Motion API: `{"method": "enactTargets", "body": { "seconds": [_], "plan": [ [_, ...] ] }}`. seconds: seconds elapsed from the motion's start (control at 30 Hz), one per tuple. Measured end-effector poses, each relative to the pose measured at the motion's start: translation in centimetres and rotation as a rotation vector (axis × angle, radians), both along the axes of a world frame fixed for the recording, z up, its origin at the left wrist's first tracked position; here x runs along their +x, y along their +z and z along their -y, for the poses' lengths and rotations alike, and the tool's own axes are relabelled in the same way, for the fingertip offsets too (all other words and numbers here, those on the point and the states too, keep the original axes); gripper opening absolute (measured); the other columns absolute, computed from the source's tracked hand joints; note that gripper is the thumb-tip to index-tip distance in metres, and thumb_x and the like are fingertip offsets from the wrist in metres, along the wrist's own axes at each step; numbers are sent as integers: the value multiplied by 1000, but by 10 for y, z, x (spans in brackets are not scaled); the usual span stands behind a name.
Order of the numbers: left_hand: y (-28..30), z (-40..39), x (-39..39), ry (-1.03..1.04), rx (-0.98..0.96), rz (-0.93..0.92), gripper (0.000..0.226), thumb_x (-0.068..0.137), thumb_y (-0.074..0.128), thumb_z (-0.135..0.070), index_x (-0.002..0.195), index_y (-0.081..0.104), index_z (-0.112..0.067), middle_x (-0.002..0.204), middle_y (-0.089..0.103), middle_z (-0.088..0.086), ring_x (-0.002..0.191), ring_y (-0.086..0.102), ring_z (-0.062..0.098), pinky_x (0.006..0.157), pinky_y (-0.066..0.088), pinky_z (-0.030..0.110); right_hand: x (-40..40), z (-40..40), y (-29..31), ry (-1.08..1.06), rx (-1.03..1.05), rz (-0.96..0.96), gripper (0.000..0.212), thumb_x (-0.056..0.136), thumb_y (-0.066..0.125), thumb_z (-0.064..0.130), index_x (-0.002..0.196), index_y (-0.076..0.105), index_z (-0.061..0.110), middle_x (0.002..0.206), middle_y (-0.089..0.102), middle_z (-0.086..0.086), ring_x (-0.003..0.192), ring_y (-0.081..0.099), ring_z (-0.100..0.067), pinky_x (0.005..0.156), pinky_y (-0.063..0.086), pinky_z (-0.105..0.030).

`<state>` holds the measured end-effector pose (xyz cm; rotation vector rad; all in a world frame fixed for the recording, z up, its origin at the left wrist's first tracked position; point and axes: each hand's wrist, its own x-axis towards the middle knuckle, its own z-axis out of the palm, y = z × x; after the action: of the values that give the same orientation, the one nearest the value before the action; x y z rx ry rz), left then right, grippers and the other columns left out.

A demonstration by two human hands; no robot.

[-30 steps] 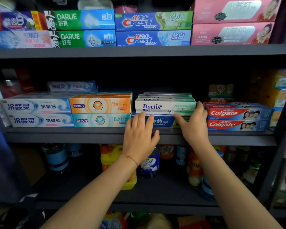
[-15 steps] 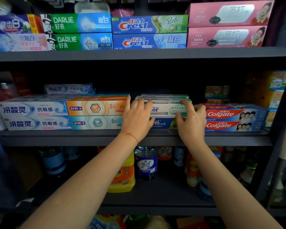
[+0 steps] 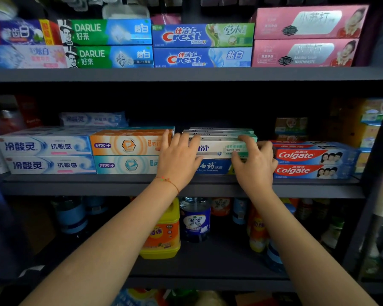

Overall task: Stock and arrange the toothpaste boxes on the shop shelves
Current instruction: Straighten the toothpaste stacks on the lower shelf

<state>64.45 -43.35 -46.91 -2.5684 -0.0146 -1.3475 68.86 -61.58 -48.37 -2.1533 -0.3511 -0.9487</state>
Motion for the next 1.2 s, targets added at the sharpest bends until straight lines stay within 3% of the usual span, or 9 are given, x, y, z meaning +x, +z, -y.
{"method": "enactTargets", "body": {
  "seconds": [0.17,0.3,0.43,0.53,0.7,0.83,1.2],
  "plan": [
    [6,-1,-1,23,10,-28,48,87,68,-46,125,59,-18,116,64,8,112,57,30,112,29,53,3,4,14,-46,-46,43,49,95,54,36,143,46,29,128,40,-14,116,38,-30,98,33,-43],
    [17,1,0,-7,14,-105,53,88,63,-52,128,54,-18,125,58,6,120,51,27,112,30,44,11,3,30,-112,-319,-1,49,98,40,51,143,46,32,143,39,-12,127,34,-32,101,30,-45],
    [27,3,7,-101,-27,-274,75,95,54,-52,154,25,-16,161,25,7,149,19,25,122,10,39,17,-8,42,-142,-516,-47,56,100,23,58,139,51,31,144,46,-6,132,36,-30,107,24,-50],
    [26,6,9,-140,-39,-350,75,100,48,-49,157,14,-15,165,13,5,152,9,21,122,6,35,18,-15,42,-126,-590,-66,57,101,18,54,137,53,27,140,53,-5,131,42,-29,109,23,-51],
    [20,6,11,-162,-51,-313,63,102,45,-41,155,23,-14,163,22,6,151,16,22,123,11,35,19,-15,43,-89,-599,-41,58,99,18,51,130,59,25,130,61,-5,122,51,-28,101,31,-44],
    [19,7,10,-174,-64,-306,59,102,46,-38,152,29,-12,160,29,8,149,22,24,122,16,38,19,-17,46,-45,-599,-12,50,101,23,46,119,65,26,118,67,-2,113,57,-26,102,30,-45],
    [24,7,10,-171,-14,-286,58,97,55,-41,145,41,-11,148,47,7,137,42,24,113,30,37,18,-21,55,0,-614,-12,38,102,29,34,102,64,21,108,67,-2,106,56,-28,95,35,-47]
  ]
}}
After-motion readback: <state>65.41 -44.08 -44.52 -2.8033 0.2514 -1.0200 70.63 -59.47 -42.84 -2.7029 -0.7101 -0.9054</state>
